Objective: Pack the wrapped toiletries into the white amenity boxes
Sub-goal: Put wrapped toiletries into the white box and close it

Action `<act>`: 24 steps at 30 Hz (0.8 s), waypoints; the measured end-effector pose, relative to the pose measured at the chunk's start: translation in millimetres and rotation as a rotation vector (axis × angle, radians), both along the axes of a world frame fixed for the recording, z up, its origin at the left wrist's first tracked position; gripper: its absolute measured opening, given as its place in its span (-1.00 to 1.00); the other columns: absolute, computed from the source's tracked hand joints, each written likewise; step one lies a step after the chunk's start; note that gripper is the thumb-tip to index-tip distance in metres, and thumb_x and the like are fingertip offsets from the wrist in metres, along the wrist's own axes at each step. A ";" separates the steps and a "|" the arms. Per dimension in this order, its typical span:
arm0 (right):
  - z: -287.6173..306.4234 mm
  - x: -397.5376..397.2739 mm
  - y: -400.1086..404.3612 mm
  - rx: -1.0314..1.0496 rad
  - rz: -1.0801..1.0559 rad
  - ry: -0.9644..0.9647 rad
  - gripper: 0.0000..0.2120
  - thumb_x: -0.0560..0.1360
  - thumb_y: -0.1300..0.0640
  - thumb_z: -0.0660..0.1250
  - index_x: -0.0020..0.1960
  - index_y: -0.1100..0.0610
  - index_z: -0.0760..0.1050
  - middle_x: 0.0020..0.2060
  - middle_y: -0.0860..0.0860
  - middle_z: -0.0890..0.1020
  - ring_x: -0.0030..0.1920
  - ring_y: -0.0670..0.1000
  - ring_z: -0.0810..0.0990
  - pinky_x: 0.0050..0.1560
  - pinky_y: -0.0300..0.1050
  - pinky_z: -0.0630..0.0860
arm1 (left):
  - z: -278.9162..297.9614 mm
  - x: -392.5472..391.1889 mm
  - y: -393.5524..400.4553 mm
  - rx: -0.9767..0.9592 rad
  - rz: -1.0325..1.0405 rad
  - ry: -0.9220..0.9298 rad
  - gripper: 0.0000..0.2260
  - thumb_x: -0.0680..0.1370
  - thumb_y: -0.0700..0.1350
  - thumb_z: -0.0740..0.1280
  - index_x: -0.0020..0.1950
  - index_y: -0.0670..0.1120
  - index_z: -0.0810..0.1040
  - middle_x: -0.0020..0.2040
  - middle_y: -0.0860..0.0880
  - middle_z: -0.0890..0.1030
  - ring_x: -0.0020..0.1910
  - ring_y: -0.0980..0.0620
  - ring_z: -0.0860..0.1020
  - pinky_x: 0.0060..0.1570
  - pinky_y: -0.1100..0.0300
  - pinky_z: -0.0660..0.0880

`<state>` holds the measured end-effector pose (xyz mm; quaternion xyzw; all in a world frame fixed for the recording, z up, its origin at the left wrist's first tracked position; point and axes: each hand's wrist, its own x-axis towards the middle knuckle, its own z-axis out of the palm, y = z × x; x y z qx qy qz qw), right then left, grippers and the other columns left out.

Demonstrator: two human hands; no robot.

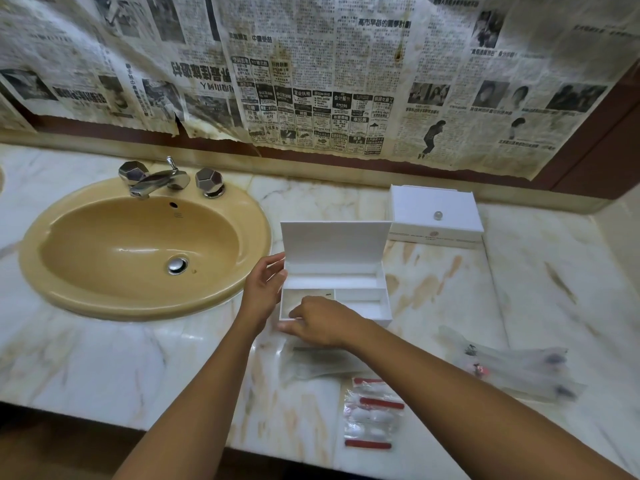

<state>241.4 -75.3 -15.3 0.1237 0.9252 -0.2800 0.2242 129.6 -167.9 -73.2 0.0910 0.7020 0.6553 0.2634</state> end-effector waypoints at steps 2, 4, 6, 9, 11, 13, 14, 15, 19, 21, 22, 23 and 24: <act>1.8 8.4 2.3 0.055 -0.001 0.132 -0.72 0.57 -0.14 0.20 -0.03 0.01 0.59 0.09 0.10 0.56 0.17 0.11 0.51 0.02 -0.05 0.43 | 0.3 -0.4 -0.3 0.003 -0.003 -0.007 -0.77 0.59 -0.20 0.30 0.11 0.14 0.55 0.11 0.07 0.59 0.06 0.17 0.54 -0.02 0.01 0.49; 6.7 18.4 6.0 0.122 -0.018 0.268 -0.67 0.58 -0.04 0.23 0.28 0.06 0.51 0.19 0.04 0.52 0.22 0.05 0.47 0.14 -0.05 0.43 | -0.1 -0.3 -0.3 -0.002 -0.002 -0.007 -0.77 0.59 -0.19 0.30 0.12 0.13 0.54 0.10 0.10 0.58 0.03 0.25 0.53 -0.03 0.04 0.49; 11.1 29.7 9.1 0.144 -0.080 0.378 -0.68 0.58 0.03 0.23 0.29 0.07 0.50 0.16 0.02 0.53 0.19 0.01 0.47 0.11 -0.07 0.45 | -0.7 0.1 -0.1 -0.011 0.001 -0.005 -0.78 0.60 -0.18 0.30 0.15 0.12 0.54 0.11 0.11 0.57 0.03 0.27 0.52 -0.03 0.07 0.48; 10.8 48.0 8.4 0.179 -0.105 0.425 -0.73 0.56 0.07 0.22 0.22 0.06 0.55 0.05 0.00 0.57 0.08 0.01 0.52 0.01 -0.06 0.49 | -1.5 1.0 0.4 -0.013 0.005 -0.005 -0.77 0.60 -0.18 0.30 0.18 0.10 0.54 0.11 0.11 0.57 0.01 0.25 0.53 -0.05 0.10 0.48; 3.2 59.6 5.5 0.201 -0.084 0.393 -0.74 0.56 0.08 0.21 0.18 0.07 0.57 0.01 -0.01 0.58 0.01 0.04 0.55 -0.06 -0.08 0.49 | -1.0 1.7 0.4 -0.019 0.008 0.001 -0.77 0.60 -0.18 0.30 0.20 0.08 0.53 0.10 0.13 0.57 -0.03 0.29 0.53 -0.08 0.13 0.47; -6.3 68.8 2.5 0.216 -0.065 0.325 -0.76 0.54 0.11 0.21 0.14 0.08 0.58 0.00 0.00 0.57 0.00 0.06 0.57 -0.08 -0.07 0.51 | -0.3 1.8 0.7 -0.021 0.012 0.002 -0.77 0.60 -0.19 0.29 0.21 0.06 0.53 0.09 0.15 0.56 -0.06 0.32 0.52 -0.10 0.16 0.46; -10.9 72.1 0.9 0.235 -0.045 0.285 -0.76 0.53 0.13 0.20 0.11 0.10 0.58 0.01 0.01 0.57 0.01 0.08 0.57 -0.08 -0.06 0.52 | -0.3 1.7 1.0 -0.025 0.013 0.001 -0.77 0.60 -0.19 0.29 0.21 0.07 0.52 0.09 0.15 0.56 -0.06 0.33 0.52 -0.10 0.16 0.45; -16.1 74.6 -0.8 0.258 -0.020 0.249 -0.77 0.51 0.16 0.20 0.10 0.12 0.57 0.03 0.02 0.56 0.02 0.10 0.56 -0.07 -0.04 0.52 | 0.1 1.7 1.1 -0.028 0.013 0.000 -0.77 0.60 -0.18 0.29 0.20 0.07 0.52 0.09 0.16 0.56 -0.05 0.33 0.52 -0.10 0.16 0.45; -30.9 79.3 -7.2 0.317 0.057 0.186 -0.76 0.49 0.23 0.24 0.13 0.16 0.54 0.05 0.08 0.52 0.05 0.14 0.51 -0.12 -0.08 0.41 | 0.1 1.6 0.4 -0.032 0.009 0.001 -0.77 0.60 -0.18 0.29 0.18 0.09 0.53 0.09 0.15 0.57 -0.05 0.33 0.52 -0.09 0.14 0.46; -35.9 80.0 -8.6 0.331 0.074 0.189 -0.76 0.48 0.26 0.26 0.14 0.17 0.51 0.06 0.10 0.51 0.08 0.14 0.47 -0.15 -0.09 0.30 | 0.3 1.8 0.4 -0.035 0.009 0.001 -0.77 0.60 -0.18 0.29 0.19 0.09 0.53 0.09 0.15 0.56 -0.05 0.34 0.52 -0.09 0.14 0.46; -38.1 79.8 -9.1 0.336 0.080 0.193 -0.75 0.48 0.27 0.26 0.15 0.17 0.50 0.06 0.10 0.50 0.08 0.14 0.46 -0.15 -0.08 0.27 | 0.4 1.5 0.5 -0.036 0.009 0.002 -0.77 0.60 -0.18 0.29 0.20 0.09 0.52 0.09 0.16 0.56 -0.06 0.35 0.52 -0.09 0.14 0.46; -40.6 79.6 -9.1 0.342 0.083 0.200 -0.75 0.48 0.28 0.26 0.15 0.17 0.49 0.06 0.11 0.50 0.08 0.14 0.45 -0.14 -0.08 0.26 | 1.0 1.4 0.6 -0.037 0.008 0.001 -0.77 0.60 -0.18 0.29 0.20 0.08 0.52 0.09 0.16 0.56 -0.06 0.35 0.52 -0.09 0.14 0.46; -41.8 79.2 -8.8 0.344 0.083 0.199 -0.75 0.48 0.29 0.26 0.15 0.17 0.49 0.06 0.11 0.51 0.08 0.14 0.45 -0.14 -0.08 0.26 | 1.4 1.5 0.9 -0.037 0.008 0.000 -0.77 0.60 -0.19 0.29 0.21 0.08 0.52 0.09 0.16 0.56 -0.06 0.35 0.52 -0.09 0.14 0.46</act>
